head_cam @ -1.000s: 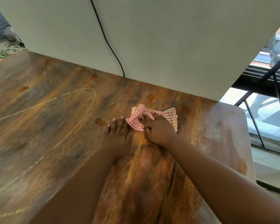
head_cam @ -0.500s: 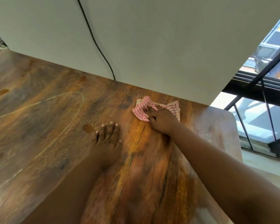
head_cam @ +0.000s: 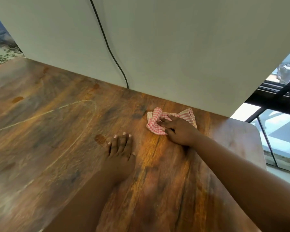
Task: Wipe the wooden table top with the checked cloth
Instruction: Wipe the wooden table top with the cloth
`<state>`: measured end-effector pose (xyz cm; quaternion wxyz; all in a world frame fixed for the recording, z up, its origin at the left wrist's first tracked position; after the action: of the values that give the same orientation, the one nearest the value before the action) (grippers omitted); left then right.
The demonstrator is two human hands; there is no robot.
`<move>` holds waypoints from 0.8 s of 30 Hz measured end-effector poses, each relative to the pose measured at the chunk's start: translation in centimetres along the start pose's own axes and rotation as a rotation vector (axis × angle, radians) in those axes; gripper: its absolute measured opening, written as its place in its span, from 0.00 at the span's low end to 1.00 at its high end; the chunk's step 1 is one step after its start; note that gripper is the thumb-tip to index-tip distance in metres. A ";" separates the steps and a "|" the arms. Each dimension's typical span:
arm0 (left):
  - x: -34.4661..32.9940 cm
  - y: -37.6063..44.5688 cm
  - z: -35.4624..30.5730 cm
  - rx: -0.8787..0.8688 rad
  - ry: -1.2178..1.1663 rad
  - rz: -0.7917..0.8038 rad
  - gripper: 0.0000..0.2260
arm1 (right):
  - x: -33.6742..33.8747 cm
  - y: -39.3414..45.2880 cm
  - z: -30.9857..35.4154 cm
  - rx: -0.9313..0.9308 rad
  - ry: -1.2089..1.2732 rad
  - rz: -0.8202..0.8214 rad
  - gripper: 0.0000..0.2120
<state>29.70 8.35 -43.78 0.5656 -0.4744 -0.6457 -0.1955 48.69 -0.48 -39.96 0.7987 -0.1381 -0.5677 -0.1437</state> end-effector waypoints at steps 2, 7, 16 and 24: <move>-0.2 0.3 0.1 0.003 -0.011 0.021 0.27 | 0.7 0.9 -1.6 -0.069 -0.023 -0.033 0.21; -0.3 2.4 0.1 0.012 -0.021 0.085 0.28 | 1.7 4.2 -3.6 -0.188 -0.045 -0.109 0.20; 0.7 5.5 -0.8 0.021 0.000 0.106 0.29 | 1.6 8.0 -2.9 -0.215 -0.073 -0.122 0.21; 1.0 5.2 -0.8 0.034 -0.003 0.095 0.31 | -0.5 10.0 3.6 -0.020 -0.057 -0.050 0.21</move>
<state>34.59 10.54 -44.14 0.5811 -0.4950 -0.6266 -0.1568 49.27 10.18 -39.84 0.7769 -0.1361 -0.5921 -0.1653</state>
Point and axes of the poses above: each hand's wrist, its own y-axis towards the middle knuckle, its own x-axis out of the back of the hand, z = x × y, the point moved 10 cm from there along y, towards the middle knuckle, and after that the axes turned 1 degree about -z, right-handed, at the moved point
